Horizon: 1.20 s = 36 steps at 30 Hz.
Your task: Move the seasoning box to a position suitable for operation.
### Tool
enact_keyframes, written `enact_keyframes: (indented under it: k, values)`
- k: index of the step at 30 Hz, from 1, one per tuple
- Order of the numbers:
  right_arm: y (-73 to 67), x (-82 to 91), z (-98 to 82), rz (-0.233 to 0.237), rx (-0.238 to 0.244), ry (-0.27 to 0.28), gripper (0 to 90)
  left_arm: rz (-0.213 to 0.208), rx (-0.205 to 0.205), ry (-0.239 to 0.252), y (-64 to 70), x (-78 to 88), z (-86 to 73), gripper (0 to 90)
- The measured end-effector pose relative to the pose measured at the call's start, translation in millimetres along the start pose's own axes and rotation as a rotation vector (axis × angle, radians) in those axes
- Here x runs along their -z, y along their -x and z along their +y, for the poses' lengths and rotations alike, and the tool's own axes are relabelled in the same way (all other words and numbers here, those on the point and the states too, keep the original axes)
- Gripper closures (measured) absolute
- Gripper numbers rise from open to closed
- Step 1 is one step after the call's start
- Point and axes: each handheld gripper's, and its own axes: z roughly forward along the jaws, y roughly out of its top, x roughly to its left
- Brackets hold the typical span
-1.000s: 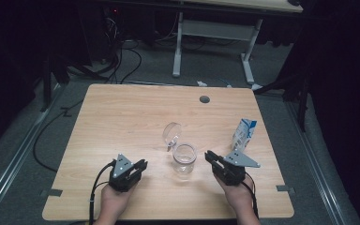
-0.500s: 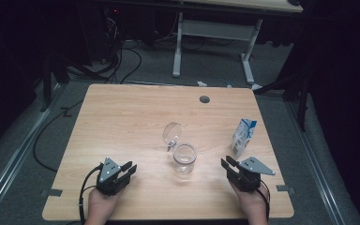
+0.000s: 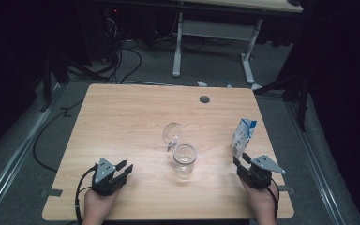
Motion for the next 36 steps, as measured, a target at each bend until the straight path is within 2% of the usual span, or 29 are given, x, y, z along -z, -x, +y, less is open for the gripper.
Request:
enact_keyframes:
  k: [5,12,16,18,22,27,36]
  values:
    - [12.3,-7.9,6.1,-0.026,-0.026,0.019,55.1,0.031,0.007,0.001,-2.9,12.1,-7.0,65.0]
    - [15.2,-22.0,17.1,-0.076,-0.018,0.035,55.3,0.069,0.021,0.010,-7.2,29.6,-15.1,65.0]
    - [14.7,-26.6,20.2,-0.097,-0.018,0.033,59.6,0.081,0.028,0.009,-8.7,33.7,-17.6,64.1]
    - [15.9,-28.7,22.0,-0.111,-0.022,0.032,64.5,0.088,0.032,0.009,-9.3,36.4,-19.1,64.0]
    - [18.4,-29.2,22.3,-0.105,-0.032,0.025,71.8,0.087,0.030,0.010,-8.9,36.5,-19.0,64.0]
    - [22.7,-26.8,19.6,-0.121,-0.040,0.032,89.2,0.079,0.006,0.003,-4.1,32.9,-17.4,63.7]
    - [23.6,-19.5,14.4,-0.086,-0.031,0.043,90.0,0.053,-0.008,0.008,1.0,25.3,-11.7,63.5]
